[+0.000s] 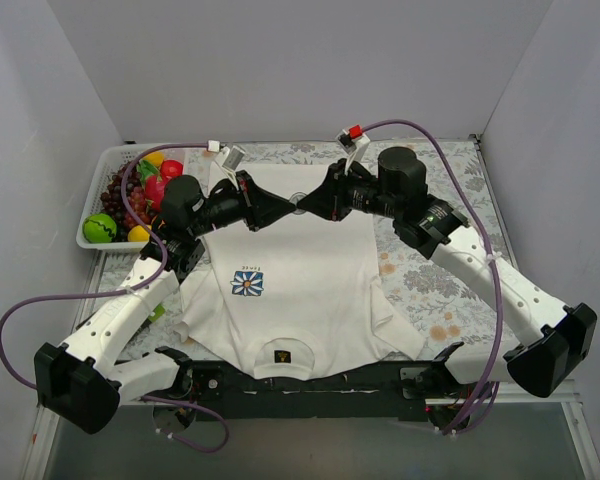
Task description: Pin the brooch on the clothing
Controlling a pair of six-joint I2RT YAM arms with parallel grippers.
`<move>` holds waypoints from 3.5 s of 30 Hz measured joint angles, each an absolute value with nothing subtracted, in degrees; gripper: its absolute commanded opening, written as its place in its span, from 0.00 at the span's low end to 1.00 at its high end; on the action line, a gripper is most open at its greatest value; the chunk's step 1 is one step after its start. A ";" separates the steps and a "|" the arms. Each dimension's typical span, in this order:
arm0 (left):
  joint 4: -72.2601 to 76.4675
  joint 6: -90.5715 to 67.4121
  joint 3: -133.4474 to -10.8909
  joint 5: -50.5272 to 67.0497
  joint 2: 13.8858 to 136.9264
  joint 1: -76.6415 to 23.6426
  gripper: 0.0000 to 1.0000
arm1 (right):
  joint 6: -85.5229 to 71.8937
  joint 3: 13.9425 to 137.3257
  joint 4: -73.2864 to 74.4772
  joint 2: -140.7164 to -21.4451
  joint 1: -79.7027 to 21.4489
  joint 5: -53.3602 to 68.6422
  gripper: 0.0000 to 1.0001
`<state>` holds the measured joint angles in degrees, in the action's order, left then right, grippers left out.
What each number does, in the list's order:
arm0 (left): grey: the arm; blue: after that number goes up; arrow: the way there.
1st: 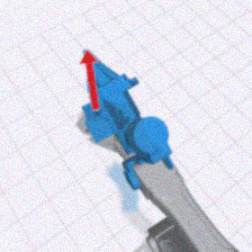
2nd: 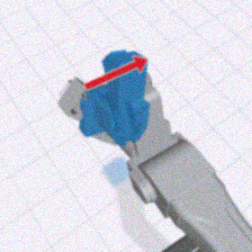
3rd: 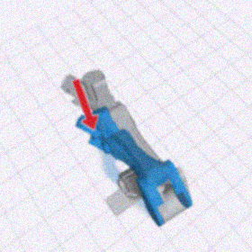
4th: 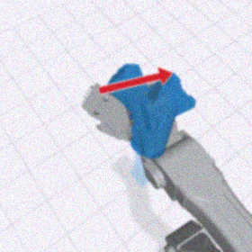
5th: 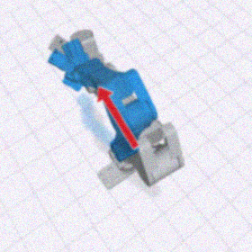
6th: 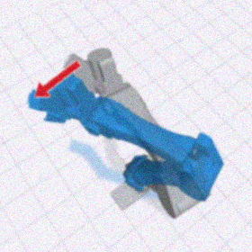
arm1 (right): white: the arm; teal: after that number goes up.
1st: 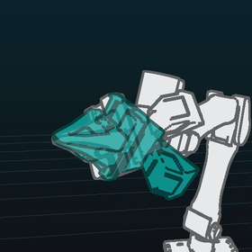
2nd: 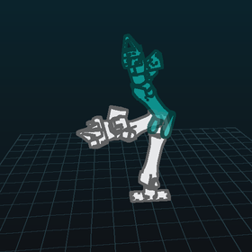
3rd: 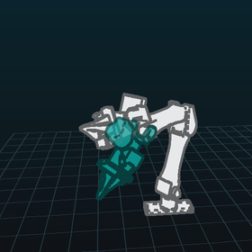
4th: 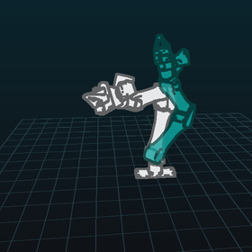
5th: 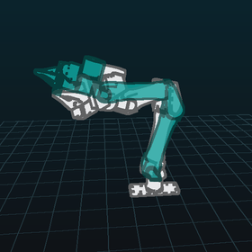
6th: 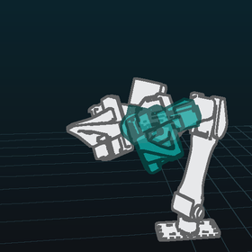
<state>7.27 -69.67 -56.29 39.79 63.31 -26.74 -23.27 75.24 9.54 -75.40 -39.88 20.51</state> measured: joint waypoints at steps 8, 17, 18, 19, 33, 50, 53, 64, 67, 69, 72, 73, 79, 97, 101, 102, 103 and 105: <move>11.03 -71.85 -55.66 40.71 63.31 -26.46 0.00 | -21.37 75.11 7.99 -74.39 -39.70 22.76 0.01; 9.43 -70.43 -55.59 43.55 61.58 -27.97 0.00 | -15.84 66.92 1.63 -68.71 -38.76 23.49 0.87; 9.26 -70.02 -55.59 44.21 61.08 -28.51 0.00 | -15.25 65.30 0.84 -67.11 -38.70 23.27 0.90; 9.21 -69.78 -55.59 44.42 60.69 -28.95 0.00 | -14.85 64.10 0.03 -65.69 -38.72 23.24 0.90; 10.85 -67.55 -55.59 43.90 58.78 -31.11 0.00 | -11.73 57.01 -4.73 -57.87 -38.35 24.10 0.93; -2.09 -58.19 -60.80 27.24 61.41 -32.86 0.00 | -9.56 54.13 -1.74 -53.93 -38.20 19.70 0.96; -6.02 -55.99 -62.06 21.32 62.92 -35.40 0.00 | -9.54 53.41 -0.56 -52.64 -38.06 18.46 0.96; -17.30 -50.65 -64.75 -6.24 72.10 -51.88 0.00 | -12.36 51.75 4.89 -52.86 -34.46 11.16 0.96; -19.44 -50.52 -65.28 -13.45 75.07 -56.45 0.00 | -14.37 50.30 6.35 -53.30 -31.27 10.57 0.96; -20.80 -50.81 -65.58 -17.28 77.01 -58.76 0.00 | -15.77 49.43 7.38 -54.06 -28.69 10.76 0.95; -23.07 -52.23 -65.76 -22.02 79.85 -61.52 0.00 | -17.87 47.81 7.99 -55.61 -25.39 11.68 0.95; -23.59 -52.73 -65.73 -23.03 80.31 -62.00 0.00 | -18.33 46.85 8.01 -55.92 -24.51 12.16 0.95; -26.98 -57.98 -65.73 -32.16 82.78 -66.08 0.00 | -21.69 39.38 7.92 -56.75 -20.60 15.57 0.95; -38.33 -69.78 -65.71 -44.97 98.13 -73.30 0.00 | -23.81 27.77 6.92 -57.52 -16.60 18.65 0.95; -39.00 -70.30 -65.76 -45.63 98.28 -73.34 0.00 | -23.81 27.40 6.61 -57.65 -16.56 18.87 0.95; -39.03 -70.30 -65.76 -45.67 98.28 -73.34 0.00 | -23.81 27.40 6.44 -57.67 -16.56 18.87 0.95; -39.09 -70.28 -65.87 -45.67 98.28 -73.34 0.00 | -23.81 27.40 6.22 -57.76 -16.56 18.90 0.95; -39.18 -70.17 -66.35 -45.67 98.30 -73.36 0.00 | -23.77 27.40 6.07 -58.00 -16.56 19.05 0.95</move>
<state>-39.18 -70.17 -66.35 -45.67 98.30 -73.36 -23.77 27.40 6.07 -58.00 -16.56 19.05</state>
